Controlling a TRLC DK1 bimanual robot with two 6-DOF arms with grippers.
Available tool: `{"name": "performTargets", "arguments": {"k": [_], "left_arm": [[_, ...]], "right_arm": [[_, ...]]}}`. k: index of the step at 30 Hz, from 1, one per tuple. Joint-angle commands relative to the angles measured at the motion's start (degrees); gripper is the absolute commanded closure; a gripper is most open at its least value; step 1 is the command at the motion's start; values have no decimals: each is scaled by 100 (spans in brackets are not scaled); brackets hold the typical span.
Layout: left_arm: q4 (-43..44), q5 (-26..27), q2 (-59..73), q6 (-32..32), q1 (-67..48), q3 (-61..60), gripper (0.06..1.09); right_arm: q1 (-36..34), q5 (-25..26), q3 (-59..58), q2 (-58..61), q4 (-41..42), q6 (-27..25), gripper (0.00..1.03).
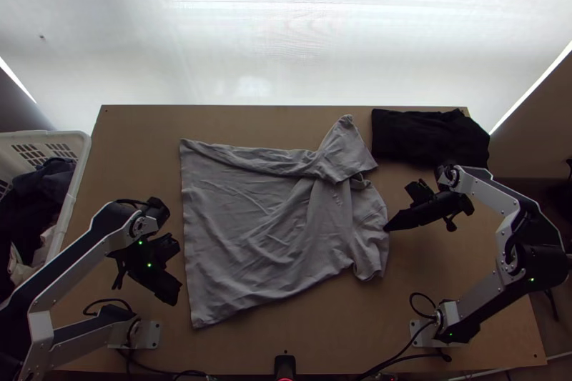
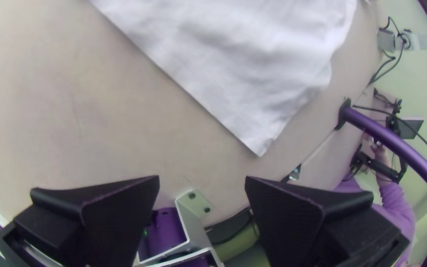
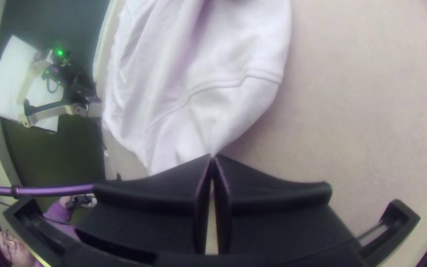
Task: Fold the t-shirt
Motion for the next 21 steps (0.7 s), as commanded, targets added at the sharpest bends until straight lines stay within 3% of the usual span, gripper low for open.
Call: {"name": "performTargets", "arguments": {"k": [1,6,12,21], "left_arm": [[-39,-290,389,-26,-1138,-4,23],[401,-659,327,-35,-2369,-119,23],[1104,-703,283,-9,-3388,-154,23],[1315,-624,116,35,-3986,-206,24]], "right_arm": [[4,8,60,79,2,12,100],[-14,8,69,105,2,12,100],[-22,17,104,149,2,21,100],[-58,61,122,220,2,48,100]]}}
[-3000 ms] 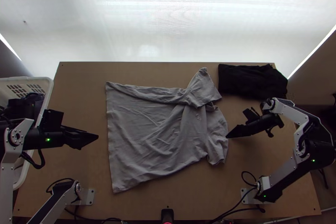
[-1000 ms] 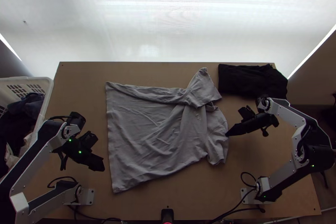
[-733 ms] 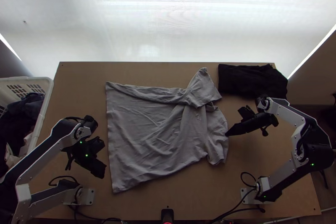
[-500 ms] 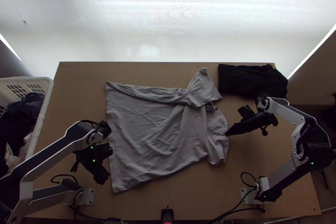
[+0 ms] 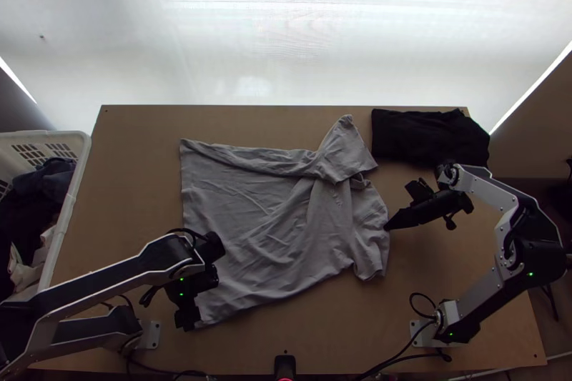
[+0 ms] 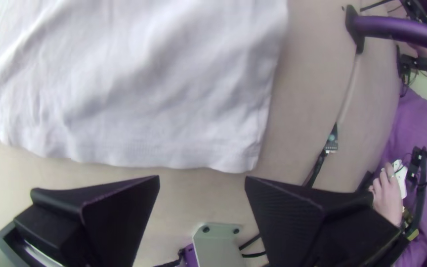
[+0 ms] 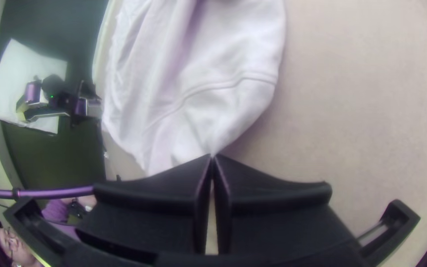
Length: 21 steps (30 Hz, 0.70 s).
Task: Fold the t-shirt
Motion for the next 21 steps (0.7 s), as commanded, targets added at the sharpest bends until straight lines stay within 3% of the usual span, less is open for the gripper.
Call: {"name": "performTargets", "arguments": {"k": [1,11,21], "left_arm": [[167,32,-133,46,-638,-73,24],[150,374,60,64,-1147,24,23],[826,366,500,11,-1262,-126,24]], "right_arm": [[-25,37,17,58,0,26,100],[-16,63,52,84,0,79,100],[-16,72,43,84,0,114,100]]}}
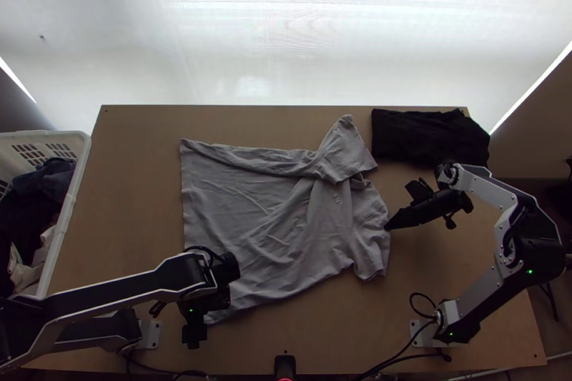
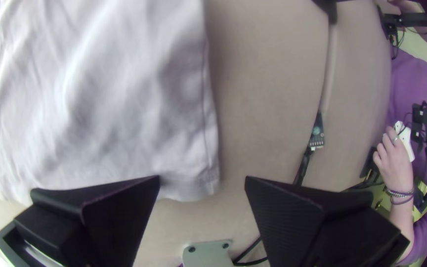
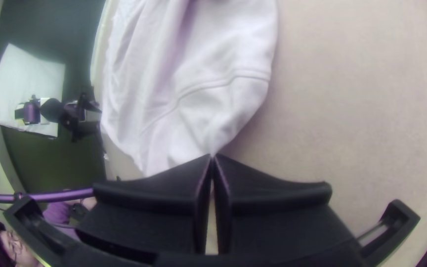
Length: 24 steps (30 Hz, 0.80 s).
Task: Fold the t-shirt
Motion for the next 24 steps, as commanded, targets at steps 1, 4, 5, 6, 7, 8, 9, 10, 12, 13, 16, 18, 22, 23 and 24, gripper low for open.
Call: {"name": "performTargets", "arguments": {"k": [1,4,5,6,7,8,9,10,12,13,16,18,22,23,24], "left_arm": [[514,0,264,-46,-94,-137,24],[708,-8,334,-11,-77,-199,24],[778,-8,369,24,-86,-225,26],[813,0,422,60,-94,-251,31],[866,0,466,60,-94,-251,37],[927,0,475,60,-86,-251,37],[936,0,501,68,-86,-260,37],[936,0,527,104,-94,-269,39],[1112,-17,606,112,-59,-322,73],[1182,-17,650,112,-15,-339,93],[1411,-17,642,262,125,-480,105],[1472,-8,624,332,152,-541,105],[1525,36,158,473,81,-506,105],[1490,36,-79,473,90,-427,105],[1472,36,-343,473,169,-313,105]], "right_arm": [[4,13,-5,4,2,9,100],[4,22,-5,4,2,9,100],[4,13,-5,4,2,9,100],[4,22,-14,4,2,9,100],[4,13,-14,4,2,9,100],[4,22,-5,4,2,9,100],[4,22,-14,4,2,9,100],[4,22,-14,4,2,9,100],[4,22,-5,4,2,9,100],[4,22,-5,4,2,9,100],[-5,22,4,4,2,9,100],[-14,22,4,4,2,9,100],[-14,22,-5,4,2,9,100],[-14,22,-14,-5,2,9,100],[-14,22,-23,-14,2,9,100]]}}
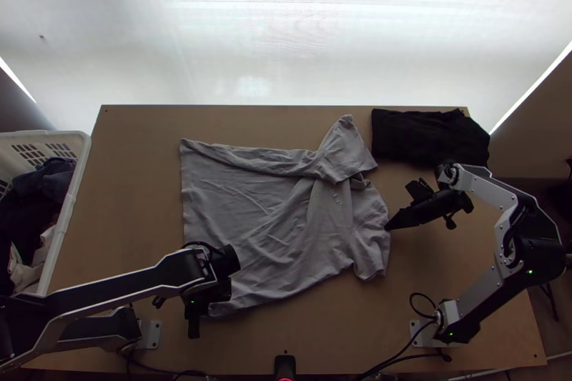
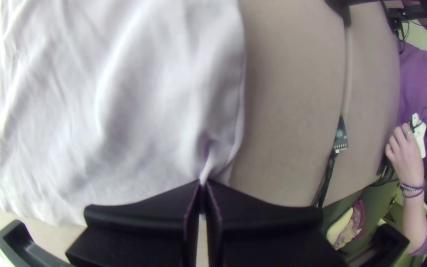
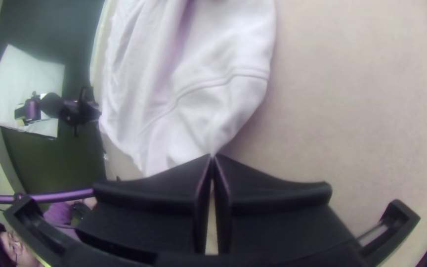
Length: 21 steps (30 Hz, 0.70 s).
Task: Fold the t-shirt
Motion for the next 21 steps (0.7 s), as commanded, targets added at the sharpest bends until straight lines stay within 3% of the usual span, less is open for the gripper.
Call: {"name": "performTargets", "arguments": {"k": [1,6,12,21], "left_arm": [[545,53,-945,127,262,307,105],[484,431,-1885,382,1888,1054,105],[616,1240,-2448,13,3672,2056,105],[589,1495,-2870,215,5316,1933,105]], "right_arm": [[-7,2,-27,-34,0,-9,100],[19,-7,-80,-306,0,-18,100],[248,2,166,-1308,0,106,100],[432,81,852,-2196,-281,580,100]]}}
